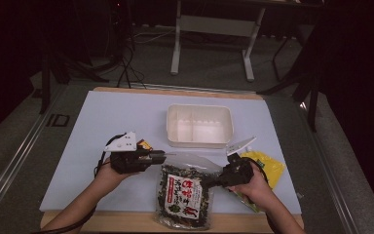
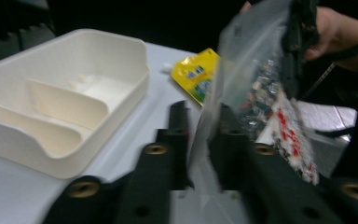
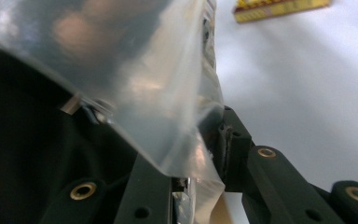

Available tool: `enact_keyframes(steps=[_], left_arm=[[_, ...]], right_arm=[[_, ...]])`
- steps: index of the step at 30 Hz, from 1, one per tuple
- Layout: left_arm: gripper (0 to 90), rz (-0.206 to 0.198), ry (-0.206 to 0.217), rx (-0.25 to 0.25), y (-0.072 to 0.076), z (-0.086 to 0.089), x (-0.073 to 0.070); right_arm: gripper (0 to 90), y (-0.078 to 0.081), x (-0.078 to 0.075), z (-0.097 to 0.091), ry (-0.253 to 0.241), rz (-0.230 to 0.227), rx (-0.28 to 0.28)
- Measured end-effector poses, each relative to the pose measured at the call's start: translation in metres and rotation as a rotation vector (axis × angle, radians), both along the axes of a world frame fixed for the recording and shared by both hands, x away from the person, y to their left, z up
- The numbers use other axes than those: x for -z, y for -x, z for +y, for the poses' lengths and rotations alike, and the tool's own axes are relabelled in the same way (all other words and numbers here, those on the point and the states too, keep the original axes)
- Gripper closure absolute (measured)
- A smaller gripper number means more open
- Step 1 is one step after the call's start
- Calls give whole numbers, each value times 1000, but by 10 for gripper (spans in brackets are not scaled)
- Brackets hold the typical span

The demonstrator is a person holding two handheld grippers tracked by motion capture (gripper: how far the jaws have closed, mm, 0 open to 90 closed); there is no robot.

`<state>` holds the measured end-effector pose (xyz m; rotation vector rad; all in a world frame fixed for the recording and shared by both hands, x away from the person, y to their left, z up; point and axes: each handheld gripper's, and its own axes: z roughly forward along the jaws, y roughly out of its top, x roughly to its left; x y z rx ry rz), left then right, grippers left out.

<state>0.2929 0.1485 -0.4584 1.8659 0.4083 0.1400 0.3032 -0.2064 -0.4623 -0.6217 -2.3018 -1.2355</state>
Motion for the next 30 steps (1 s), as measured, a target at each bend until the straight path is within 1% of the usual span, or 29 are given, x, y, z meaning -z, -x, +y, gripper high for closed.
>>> enact_keyframes(steps=[1,2,3,5,6,7,8,9,10,12,13,14,16,17,19,21,23,24,25,26,27,28,29,30], left_arm=[[650,11,6,3,0,1,-1],[589,2,3,-17,1,3,-1],[529,3,5,-22,2,4,-2],[371,7,12,-53,4,8,-3],[293,12,19,-57,5,10,-4],[247,15,24,-59,5,12,-4],[163,6,21,-54,6,15,-5],[117,5,23,-57,8,17,-6],[107,-4,29,-65,9,19,-6],[38,-5,28,-87,13,24,-8],[20,-12,42,-94,14,27,-9],[19,-10,47,-107,15,30,-9],[9,-14,59,-110,17,34,-9],[9,-15,59,-123,18,36,-9],[9,-8,71,-133,19,40,-8],[9,-9,68,-149,20,43,-6],[9,-9,68,-149,20,43,-6],[8,-3,69,-150,21,47,-2],[2,2,72,-146,22,47,-1],[1,2,72,-146,22,47,-1],[1,-6,66,-151,23,48,-1],[1,-9,62,-160,24,49,0],[1,2,87,-156,23,51,0],[1,0,89,-165,23,52,0]], right_arm=[[777,1,-1,0,-8,4,2],[777,1,-1,1,-12,2,1],[777,2,-2,1,-13,-1,-1],[777,4,-5,3,-5,-10,4],[777,6,-7,3,-10,-14,8],[777,6,-9,4,-10,-21,8],[777,9,-13,5,-5,-39,10],[777,11,-18,6,-10,-55,8],[777,12,-21,6,-9,-64,6],[777,16,-33,7,-6,-107,12],[777,17,-37,7,-4,-116,17],[778,17,-41,7,0,-128,21],[777,18,-45,8,1,-134,10],[778,19,-47,9,4,-141,9],[778,22,-49,13,9,-152,-8],[777,26,-50,16,14,-158,-23],[777,28,-50,18,12,-161,-26],[778,34,-52,19,10,-173,-33],[777,36,-54,19,2,-183,-31],[777,36,-54,19,2,-183,-31],[777,39,-57,18,-6,-192,-31],[777,42,-63,14,-27,-209,-25],[777,43,-67,12,-40,-205,-32],[777,44,-71,9,-50,-211,-29]])
